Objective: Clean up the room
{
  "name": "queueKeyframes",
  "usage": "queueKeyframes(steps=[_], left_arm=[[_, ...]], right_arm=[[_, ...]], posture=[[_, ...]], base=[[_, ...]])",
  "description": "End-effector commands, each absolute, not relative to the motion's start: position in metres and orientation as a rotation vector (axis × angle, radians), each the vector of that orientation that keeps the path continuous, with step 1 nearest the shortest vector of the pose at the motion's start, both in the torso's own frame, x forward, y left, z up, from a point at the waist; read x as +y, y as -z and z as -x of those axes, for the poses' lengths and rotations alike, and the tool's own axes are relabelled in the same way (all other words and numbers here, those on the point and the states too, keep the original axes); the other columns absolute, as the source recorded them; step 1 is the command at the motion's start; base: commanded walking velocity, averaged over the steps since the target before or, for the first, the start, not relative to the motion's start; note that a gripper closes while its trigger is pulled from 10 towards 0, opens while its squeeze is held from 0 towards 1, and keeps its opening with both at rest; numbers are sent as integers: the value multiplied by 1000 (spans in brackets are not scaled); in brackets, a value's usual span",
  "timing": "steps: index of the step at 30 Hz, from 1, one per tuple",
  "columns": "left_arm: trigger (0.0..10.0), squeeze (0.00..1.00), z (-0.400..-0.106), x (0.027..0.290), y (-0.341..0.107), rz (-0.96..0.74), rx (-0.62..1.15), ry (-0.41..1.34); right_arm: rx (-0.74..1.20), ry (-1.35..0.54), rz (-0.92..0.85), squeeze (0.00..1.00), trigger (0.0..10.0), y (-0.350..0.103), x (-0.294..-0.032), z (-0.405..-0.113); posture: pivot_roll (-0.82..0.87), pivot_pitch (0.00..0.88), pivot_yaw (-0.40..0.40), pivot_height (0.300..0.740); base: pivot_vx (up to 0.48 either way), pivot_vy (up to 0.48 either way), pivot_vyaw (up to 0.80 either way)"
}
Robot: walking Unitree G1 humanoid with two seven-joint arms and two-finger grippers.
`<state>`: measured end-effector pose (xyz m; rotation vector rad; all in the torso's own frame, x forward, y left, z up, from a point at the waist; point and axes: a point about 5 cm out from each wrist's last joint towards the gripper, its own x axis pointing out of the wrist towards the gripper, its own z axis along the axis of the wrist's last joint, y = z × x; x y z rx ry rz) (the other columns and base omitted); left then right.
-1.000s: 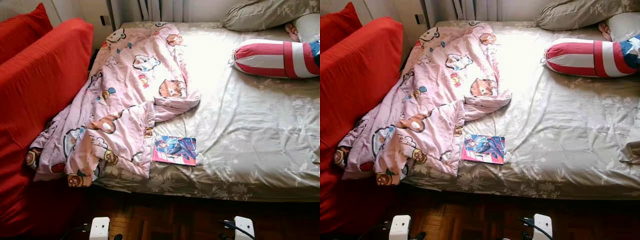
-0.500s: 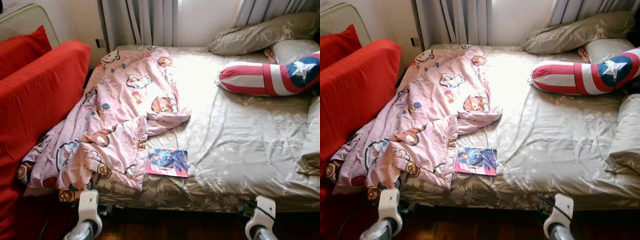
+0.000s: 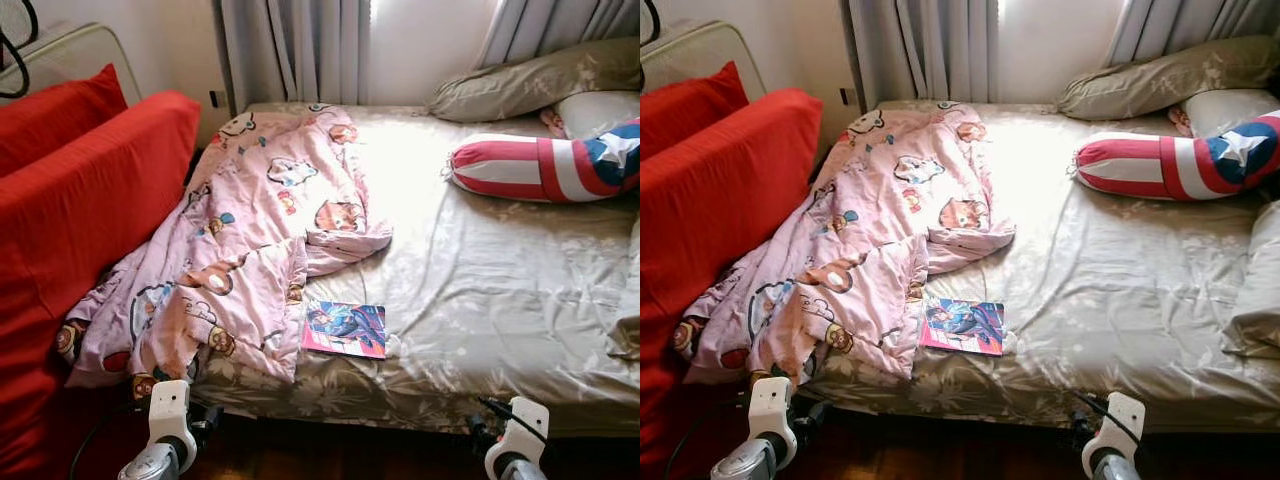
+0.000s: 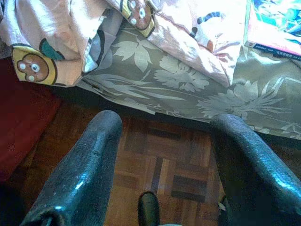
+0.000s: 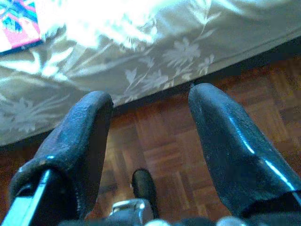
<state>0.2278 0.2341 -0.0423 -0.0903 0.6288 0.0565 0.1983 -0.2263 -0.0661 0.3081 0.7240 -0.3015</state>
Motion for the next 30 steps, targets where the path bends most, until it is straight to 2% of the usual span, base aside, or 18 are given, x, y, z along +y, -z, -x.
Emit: queueKeyframes(steps=[1, 3, 13, 16, 30], left_arm=[[10000, 0, -223, 236, 45, 105, 647, -67], [10000, 0, -222, 236, 46, 109, 649, -68], [10000, 0, -219, 236, 48, 124, 656, -82], [10000, 0, -218, 234, 49, 127, 658, -82], [10000, 0, -214, 228, 54, 134, 681, -73]], right_arm=[[739, 291, -305, 0, 10000, 69, -223, -194], [743, 279, -308, 0, 10000, 70, -222, -191], [753, 278, -307, 0, 10000, 73, -223, -186], [762, 292, -308, 0, 10000, 73, -225, -184], [778, 282, -291, 0, 10000, 72, -230, -185]], posture=[[-30, 5, 8, 740], [-32, 14, 10, 740], [-46, 16, 7, 740], [-48, 12, 1, 740], [-54, 0, -17, 740]], base=[[0, 0, 0], [0, 0, 0], [0, 0, 800], [0, 0, 0], [294, 0, 0]])
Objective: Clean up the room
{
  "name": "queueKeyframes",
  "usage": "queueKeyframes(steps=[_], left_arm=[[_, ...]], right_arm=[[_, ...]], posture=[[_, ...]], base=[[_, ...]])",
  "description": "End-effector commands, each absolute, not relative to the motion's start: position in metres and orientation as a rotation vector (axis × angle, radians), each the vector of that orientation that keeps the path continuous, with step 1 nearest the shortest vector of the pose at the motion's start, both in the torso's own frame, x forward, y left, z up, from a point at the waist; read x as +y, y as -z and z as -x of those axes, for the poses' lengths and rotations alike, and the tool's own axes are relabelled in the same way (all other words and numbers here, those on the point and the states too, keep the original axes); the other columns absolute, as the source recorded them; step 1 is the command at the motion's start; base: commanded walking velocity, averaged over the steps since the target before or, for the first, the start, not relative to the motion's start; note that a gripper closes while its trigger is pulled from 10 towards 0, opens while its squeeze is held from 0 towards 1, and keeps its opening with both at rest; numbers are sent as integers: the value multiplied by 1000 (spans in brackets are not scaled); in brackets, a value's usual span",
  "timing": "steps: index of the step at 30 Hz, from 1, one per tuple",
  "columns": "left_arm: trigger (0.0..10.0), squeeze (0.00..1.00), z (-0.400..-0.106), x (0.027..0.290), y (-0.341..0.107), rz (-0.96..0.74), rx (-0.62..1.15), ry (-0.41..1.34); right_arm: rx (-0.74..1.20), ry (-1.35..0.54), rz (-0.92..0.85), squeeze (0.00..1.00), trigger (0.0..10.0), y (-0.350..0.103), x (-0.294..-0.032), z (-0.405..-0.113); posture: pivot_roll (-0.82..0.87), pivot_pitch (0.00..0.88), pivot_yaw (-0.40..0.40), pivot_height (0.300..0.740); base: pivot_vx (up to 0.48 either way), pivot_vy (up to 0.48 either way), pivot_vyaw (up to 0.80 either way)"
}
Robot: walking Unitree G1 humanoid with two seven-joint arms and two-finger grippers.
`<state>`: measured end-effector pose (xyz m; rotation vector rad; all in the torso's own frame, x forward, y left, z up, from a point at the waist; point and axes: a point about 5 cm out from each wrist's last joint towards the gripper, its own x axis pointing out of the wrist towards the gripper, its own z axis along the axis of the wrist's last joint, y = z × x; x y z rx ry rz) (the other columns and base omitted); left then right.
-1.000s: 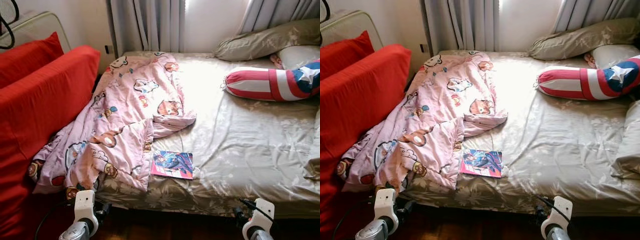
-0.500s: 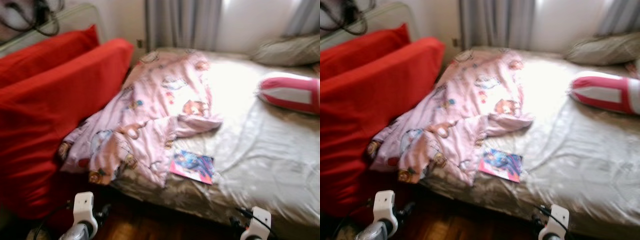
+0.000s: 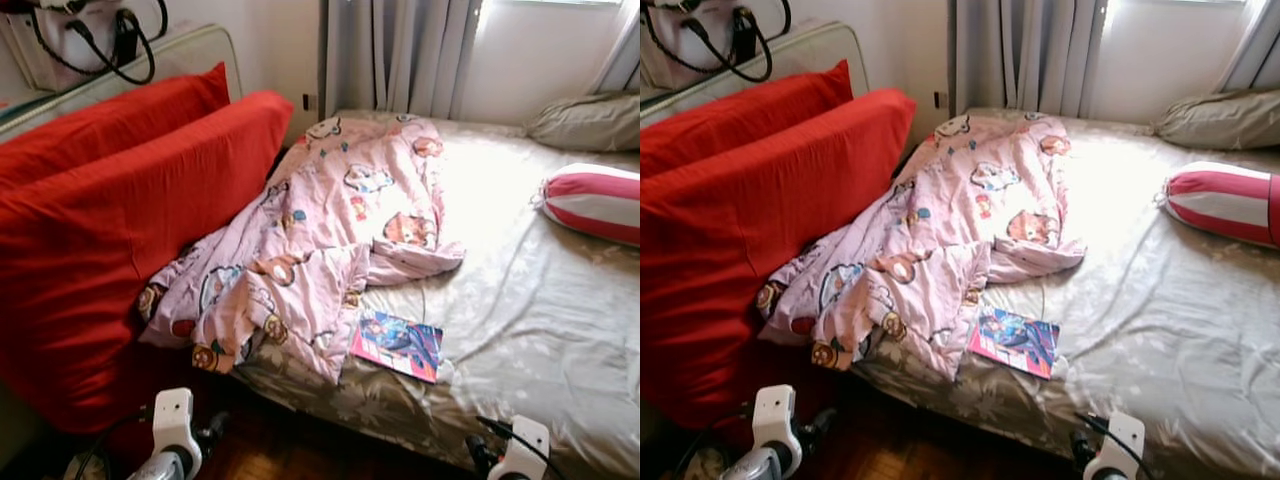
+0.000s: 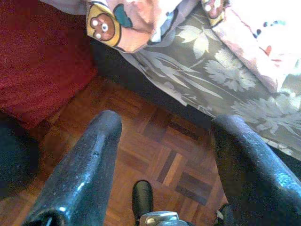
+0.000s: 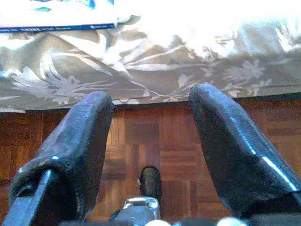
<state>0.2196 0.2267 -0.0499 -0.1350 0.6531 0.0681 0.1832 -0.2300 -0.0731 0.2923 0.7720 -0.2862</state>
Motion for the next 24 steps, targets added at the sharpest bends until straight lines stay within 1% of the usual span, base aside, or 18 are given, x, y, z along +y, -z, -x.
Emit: queueKeyframes(steps=[1, 16, 19, 22, 23, 24], left_arm=[[10000, 0, -213, 227, 54, 135, 682, -72], [10000, 0, -215, 224, 54, 161, 677, -82], [10000, 0, -219, 226, 51, 166, 659, -91], [10000, 0, -230, 227, 43, 190, 599, -99], [10000, 0, -238, 226, 36, 201, 547, -91], [10000, 0, -238, 226, 36, 201, 547, -91]], right_arm=[[782, 287, -294, 0, 10000, 73, -230, -184], [784, 282, -285, 0, 10000, 72, -234, -186], [766, 284, -289, 0, 10000, 69, -235, -189], [685, 258, -297, 0, 10000, 59, -235, -206], [635, 228, -292, 0, 10000, 52, -232, -217], [635, 228, -292, 0, 10000, 52, -232, -217]], posture=[[-53, 0, -17, 740], [-61, 0, -23, 740], [-60, 0, -25, 740], [-63, 5, -27, 740], [-61, 12, -29, 740], [-61, 12, -29, 740]], base=[[319, 0, 0], [321, 0, 0], [0, 0, 0], [0, 0, 0], [0, 0, 0], [0, 0, 0]])
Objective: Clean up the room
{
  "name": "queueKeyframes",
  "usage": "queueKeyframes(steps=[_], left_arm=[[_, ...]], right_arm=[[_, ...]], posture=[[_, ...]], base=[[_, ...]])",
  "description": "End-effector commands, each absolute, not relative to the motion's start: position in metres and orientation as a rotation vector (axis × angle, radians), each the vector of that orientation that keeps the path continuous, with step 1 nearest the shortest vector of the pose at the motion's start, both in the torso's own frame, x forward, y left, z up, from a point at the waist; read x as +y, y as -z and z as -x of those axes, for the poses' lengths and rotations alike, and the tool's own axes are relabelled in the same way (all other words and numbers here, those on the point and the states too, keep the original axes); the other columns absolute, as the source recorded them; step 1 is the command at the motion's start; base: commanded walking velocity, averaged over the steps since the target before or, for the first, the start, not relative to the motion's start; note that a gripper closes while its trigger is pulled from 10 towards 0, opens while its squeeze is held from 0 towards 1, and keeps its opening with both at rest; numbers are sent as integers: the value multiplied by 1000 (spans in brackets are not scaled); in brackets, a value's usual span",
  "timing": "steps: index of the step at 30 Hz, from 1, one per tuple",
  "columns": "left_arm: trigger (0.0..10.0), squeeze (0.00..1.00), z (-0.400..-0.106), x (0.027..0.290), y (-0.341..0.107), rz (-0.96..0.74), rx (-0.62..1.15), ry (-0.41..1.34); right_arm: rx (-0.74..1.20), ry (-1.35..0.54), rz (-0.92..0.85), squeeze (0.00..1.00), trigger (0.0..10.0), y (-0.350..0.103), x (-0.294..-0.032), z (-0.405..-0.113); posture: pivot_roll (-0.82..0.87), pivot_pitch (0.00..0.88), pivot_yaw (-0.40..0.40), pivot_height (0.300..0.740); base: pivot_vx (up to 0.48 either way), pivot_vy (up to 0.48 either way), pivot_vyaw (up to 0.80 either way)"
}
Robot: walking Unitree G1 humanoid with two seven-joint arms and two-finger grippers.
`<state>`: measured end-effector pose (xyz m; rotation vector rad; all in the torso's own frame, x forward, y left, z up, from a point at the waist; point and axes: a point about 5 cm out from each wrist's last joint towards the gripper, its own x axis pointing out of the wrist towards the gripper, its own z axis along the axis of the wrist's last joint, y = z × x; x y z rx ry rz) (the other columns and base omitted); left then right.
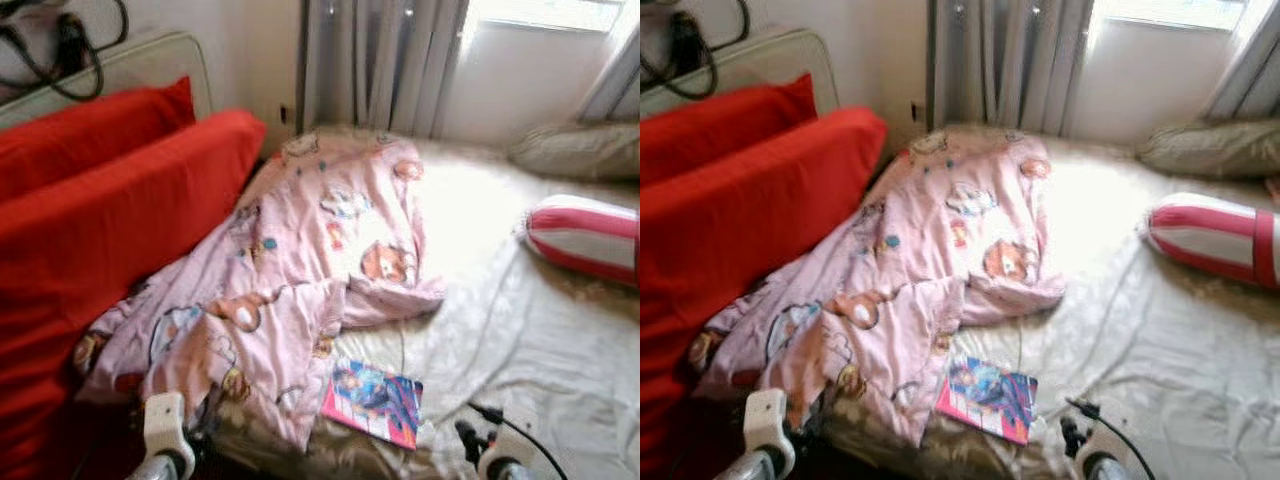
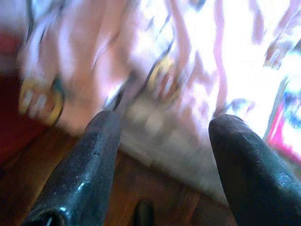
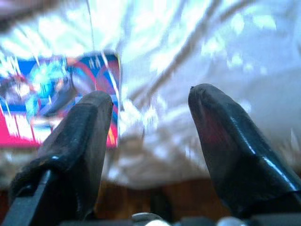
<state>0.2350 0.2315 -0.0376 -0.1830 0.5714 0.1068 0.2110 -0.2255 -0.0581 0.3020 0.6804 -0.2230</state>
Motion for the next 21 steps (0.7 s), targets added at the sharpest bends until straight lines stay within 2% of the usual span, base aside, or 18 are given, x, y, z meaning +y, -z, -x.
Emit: queueKeyframes(steps=[1, 7, 16, 21], left_arm=[[10000, 0, -242, 225, 33, 204, 528, -87], [10000, 0, -265, 226, 9, 210, 381, -58], [10000, 0, -276, 226, -6, 199, 269, -28], [10000, 0, -280, 226, -15, 181, 204, -27]], right_arm=[[621, 219, -290, 0, 10000, 50, -232, -220], [506, 148, -280, 0, 10000, 33, -223, -242], [370, 82, -248, 0, 10000, 16, -212, -259], [324, 79, -256, 0, 10000, 13, -210, -260]], posture=[[-59, 13, -30, 740], [-55, 36, -21, 740], [-57, 60, 9, 740], [-41, 39, 4, 740]], base=[[0, 0, 0], [0, 0, 0], [0, 0, 0], [0, 0, 0]])
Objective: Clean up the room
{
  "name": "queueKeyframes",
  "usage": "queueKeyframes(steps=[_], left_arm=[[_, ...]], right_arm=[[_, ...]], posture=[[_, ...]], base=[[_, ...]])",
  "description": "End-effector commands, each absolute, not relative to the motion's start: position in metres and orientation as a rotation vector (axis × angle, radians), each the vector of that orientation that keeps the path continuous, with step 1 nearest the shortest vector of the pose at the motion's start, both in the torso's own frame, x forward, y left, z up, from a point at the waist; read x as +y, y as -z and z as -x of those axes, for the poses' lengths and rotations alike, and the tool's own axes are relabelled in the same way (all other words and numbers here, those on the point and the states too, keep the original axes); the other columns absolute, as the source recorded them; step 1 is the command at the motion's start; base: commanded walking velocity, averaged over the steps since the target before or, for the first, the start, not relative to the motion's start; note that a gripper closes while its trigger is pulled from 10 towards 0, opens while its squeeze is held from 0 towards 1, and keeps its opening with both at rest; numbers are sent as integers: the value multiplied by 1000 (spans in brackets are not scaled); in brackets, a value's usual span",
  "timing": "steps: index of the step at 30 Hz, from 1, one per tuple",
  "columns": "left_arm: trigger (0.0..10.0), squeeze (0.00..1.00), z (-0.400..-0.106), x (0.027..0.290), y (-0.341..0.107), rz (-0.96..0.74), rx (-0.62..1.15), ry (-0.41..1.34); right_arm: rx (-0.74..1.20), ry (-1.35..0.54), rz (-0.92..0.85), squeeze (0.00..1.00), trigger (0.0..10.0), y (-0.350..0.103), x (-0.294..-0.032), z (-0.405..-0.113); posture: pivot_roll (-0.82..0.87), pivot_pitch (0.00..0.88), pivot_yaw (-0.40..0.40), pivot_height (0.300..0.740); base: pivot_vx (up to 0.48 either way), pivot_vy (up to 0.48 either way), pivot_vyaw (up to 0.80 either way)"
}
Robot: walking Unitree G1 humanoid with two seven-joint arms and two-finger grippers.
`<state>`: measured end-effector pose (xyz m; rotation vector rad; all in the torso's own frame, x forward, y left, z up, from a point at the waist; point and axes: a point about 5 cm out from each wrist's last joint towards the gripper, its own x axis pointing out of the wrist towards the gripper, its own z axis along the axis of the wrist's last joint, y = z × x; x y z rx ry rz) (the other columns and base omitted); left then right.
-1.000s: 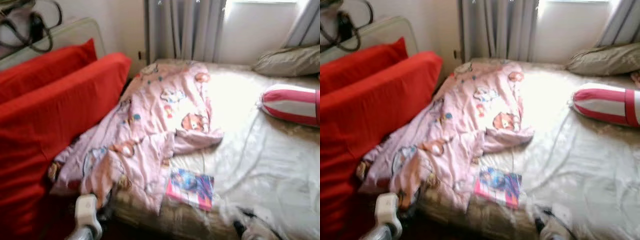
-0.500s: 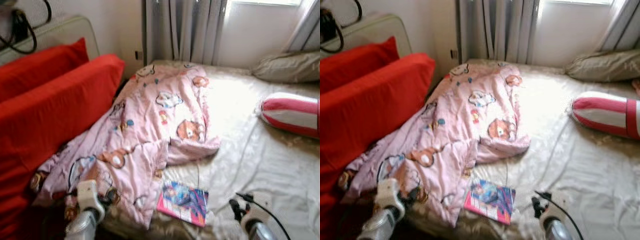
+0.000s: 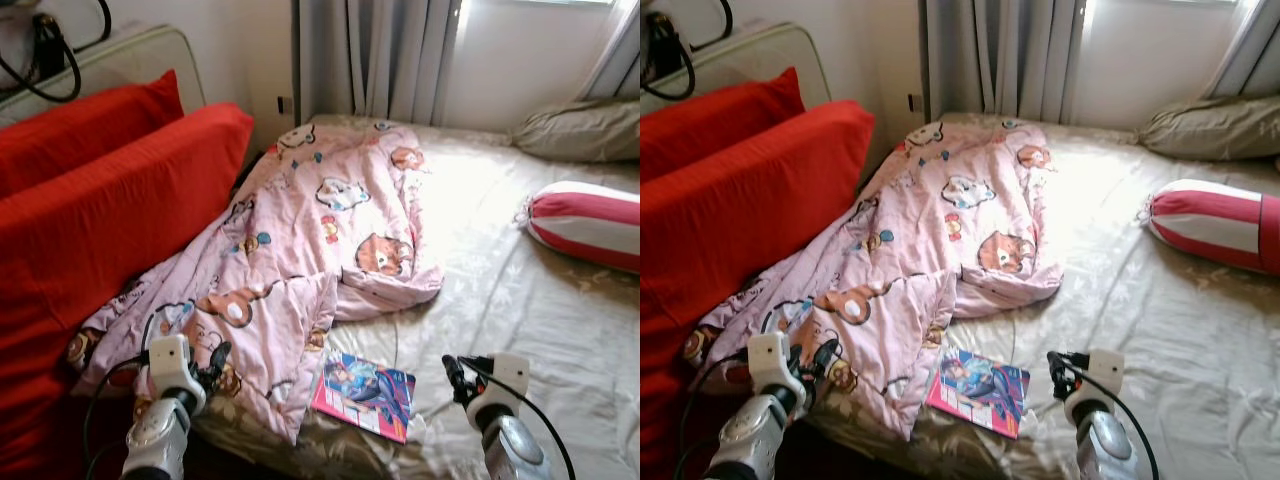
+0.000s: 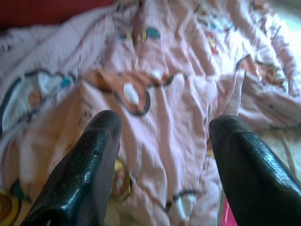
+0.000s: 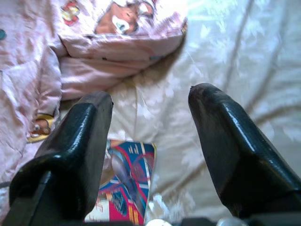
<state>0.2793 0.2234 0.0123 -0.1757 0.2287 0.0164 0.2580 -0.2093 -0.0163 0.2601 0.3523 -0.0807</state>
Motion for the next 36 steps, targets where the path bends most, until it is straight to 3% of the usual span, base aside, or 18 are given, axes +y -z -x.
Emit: queueKeyframes(steps=[1, 7, 13, 18, 27, 36], left_arm=[[10000, 0, -280, 226, -15, 181, 204, -27], [10000, 0, -271, 218, -7, 178, 219, 5], [10000, 0, -269, 211, -4, 200, 213, -18], [10000, 0, -270, 213, -6, 200, 204, -27], [10000, 0, -270, 216, -8, 170, 203, 4], [10000, 0, -271, 224, -11, 145, 207, 6]], right_arm=[[324, 79, -256, 0, 10000, 13, -210, -260], [304, 78, -201, 0, 10000, 11, -218, -256], [301, -96, -76, 0, 10000, 5, -216, -259], [266, -56, -104, 0, 10000, -4, -218, -270], [329, 21, -150, 0, 10000, 11, -209, -260], [350, 60, -147, 0, 10000, 19, -214, -249]], posture=[[-41, 39, 4, 740], [-55, 17, -36, 740], [-31, 0, -64, 740], [-22, 0, -58, 740], [-22, 0, -17, 740], [-33, 0, -1, 670]], base=[[0, 0, 0], [0, 0, 0], [0, 0, 0], [0, 0, 0], [0, 0, 0], [0, 0, 0]])
